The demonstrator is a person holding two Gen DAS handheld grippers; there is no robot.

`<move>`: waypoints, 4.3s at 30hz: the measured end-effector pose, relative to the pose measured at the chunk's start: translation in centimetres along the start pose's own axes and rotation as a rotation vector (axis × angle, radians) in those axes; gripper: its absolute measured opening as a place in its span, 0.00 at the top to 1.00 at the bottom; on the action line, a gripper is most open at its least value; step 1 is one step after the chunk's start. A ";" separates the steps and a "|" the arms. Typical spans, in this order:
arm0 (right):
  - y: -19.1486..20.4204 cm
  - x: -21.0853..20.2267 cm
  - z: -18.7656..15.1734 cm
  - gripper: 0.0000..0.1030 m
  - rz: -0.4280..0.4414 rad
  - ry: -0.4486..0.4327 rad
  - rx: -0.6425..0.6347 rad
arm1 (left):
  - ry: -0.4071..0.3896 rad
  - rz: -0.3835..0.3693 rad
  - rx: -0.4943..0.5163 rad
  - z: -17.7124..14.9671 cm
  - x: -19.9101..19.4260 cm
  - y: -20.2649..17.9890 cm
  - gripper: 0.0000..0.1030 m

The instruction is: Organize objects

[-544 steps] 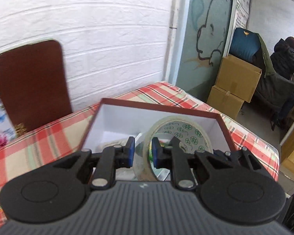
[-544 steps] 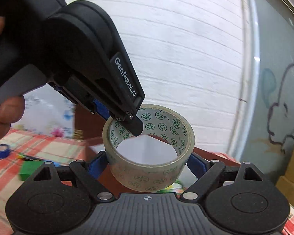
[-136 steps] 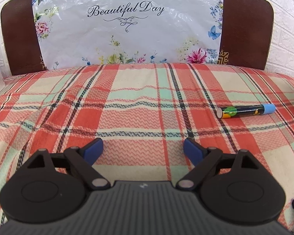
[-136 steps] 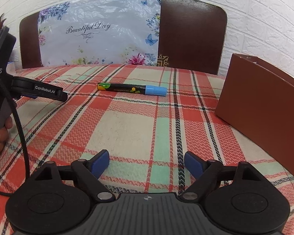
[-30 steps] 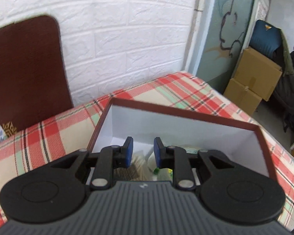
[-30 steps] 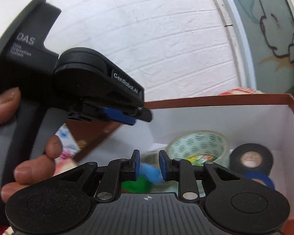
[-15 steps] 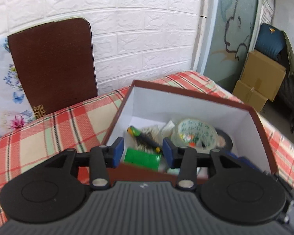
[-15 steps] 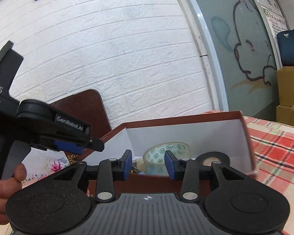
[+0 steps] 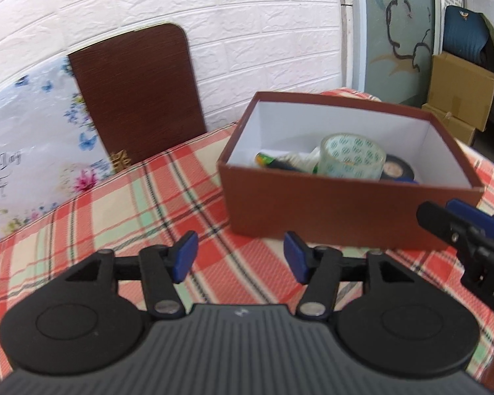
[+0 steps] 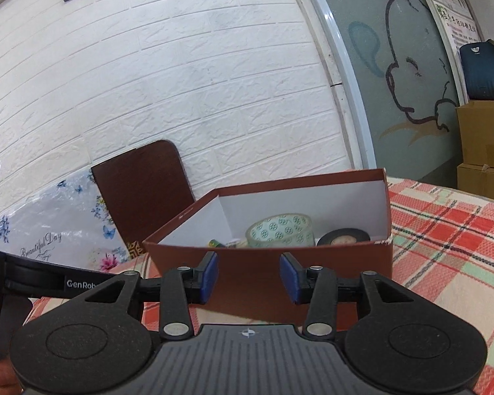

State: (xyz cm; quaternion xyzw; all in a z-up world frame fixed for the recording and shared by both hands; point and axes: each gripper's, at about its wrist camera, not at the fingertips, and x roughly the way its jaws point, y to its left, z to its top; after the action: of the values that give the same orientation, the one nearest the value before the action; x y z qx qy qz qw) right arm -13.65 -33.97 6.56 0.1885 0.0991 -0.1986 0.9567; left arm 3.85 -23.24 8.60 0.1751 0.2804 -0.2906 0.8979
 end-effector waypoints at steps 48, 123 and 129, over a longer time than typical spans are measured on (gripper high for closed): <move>4.7 -1.0 -2.7 0.14 0.020 0.108 -0.063 | 0.076 0.138 -0.081 -7.3 -2.9 3.6 0.00; 3.9 -1.0 -3.5 0.12 0.020 0.139 -0.033 | 0.126 0.237 -0.056 -8.8 -3.1 3.1 0.00; 3.6 -1.0 -3.4 0.12 0.022 0.137 -0.027 | 0.122 0.247 -0.038 -8.6 -3.3 2.6 0.00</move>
State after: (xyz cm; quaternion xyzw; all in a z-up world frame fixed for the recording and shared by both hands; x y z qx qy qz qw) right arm -13.45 -29.24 4.86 0.1899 0.1649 -0.1736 0.9522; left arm -0.25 -15.70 4.27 0.2083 0.3161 -0.1615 0.9114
